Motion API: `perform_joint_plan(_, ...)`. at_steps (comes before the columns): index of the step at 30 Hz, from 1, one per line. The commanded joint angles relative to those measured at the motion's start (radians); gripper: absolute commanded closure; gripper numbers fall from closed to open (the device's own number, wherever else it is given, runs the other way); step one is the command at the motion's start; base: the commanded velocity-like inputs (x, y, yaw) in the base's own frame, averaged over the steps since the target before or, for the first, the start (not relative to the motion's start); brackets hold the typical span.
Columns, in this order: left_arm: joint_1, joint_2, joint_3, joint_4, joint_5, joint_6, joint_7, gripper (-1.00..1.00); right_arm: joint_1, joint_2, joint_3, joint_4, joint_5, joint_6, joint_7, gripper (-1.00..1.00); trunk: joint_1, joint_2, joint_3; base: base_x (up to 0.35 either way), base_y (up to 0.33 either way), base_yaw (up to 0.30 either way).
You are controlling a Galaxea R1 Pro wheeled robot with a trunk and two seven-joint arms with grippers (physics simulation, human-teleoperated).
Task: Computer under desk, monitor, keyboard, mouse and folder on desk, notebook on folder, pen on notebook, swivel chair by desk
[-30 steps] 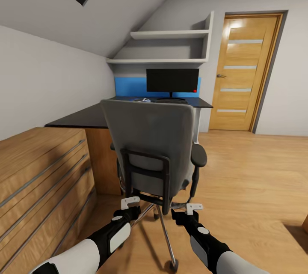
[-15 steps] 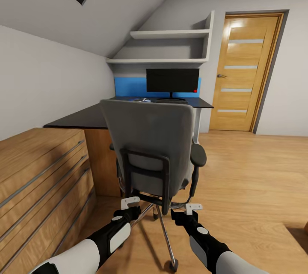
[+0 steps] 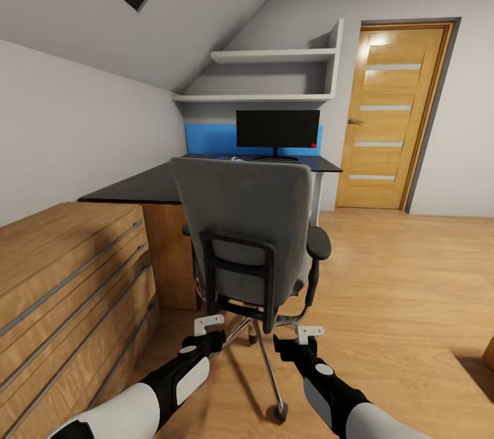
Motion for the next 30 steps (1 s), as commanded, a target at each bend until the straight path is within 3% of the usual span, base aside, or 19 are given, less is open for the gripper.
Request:
perform_joint_plan(1,-0.001,0.001,-0.008,-0.001,0.009,-0.003,0.006,-1.0,-0.001,0.0,0.008,0.001,-0.01,-0.005,-0.002,-1.0,0.0,0.0,-0.001,-0.013,0.005,0.0)
perform_joint_plan(14,-0.001,0.001,-0.008,-0.001,0.009,-0.003,0.006,-1.0,-0.001,0.003,0.009,0.001,0.005,-0.005,0.007,-1.0,0.0,0.0,-0.001,0.023,0.144,0.0)
perform_joint_plan(21,-0.001,0.001,-0.008,-0.001,0.009,-0.003,0.006,-1.0,-0.001,0.012,0.008,0.002,0.046,-0.005,0.015,-1.0,0.0,0.0,-0.001,0.008,0.026,0.0)
perform_joint_plan(30,-0.001,0.001,-0.008,-0.001,0.009,-0.003,0.007,-1.0,-0.001,0.016,0.007,0.002,0.053,-0.005,0.015,-1.0,0.0,0.0,-0.001,0.001,0.004,0.0)
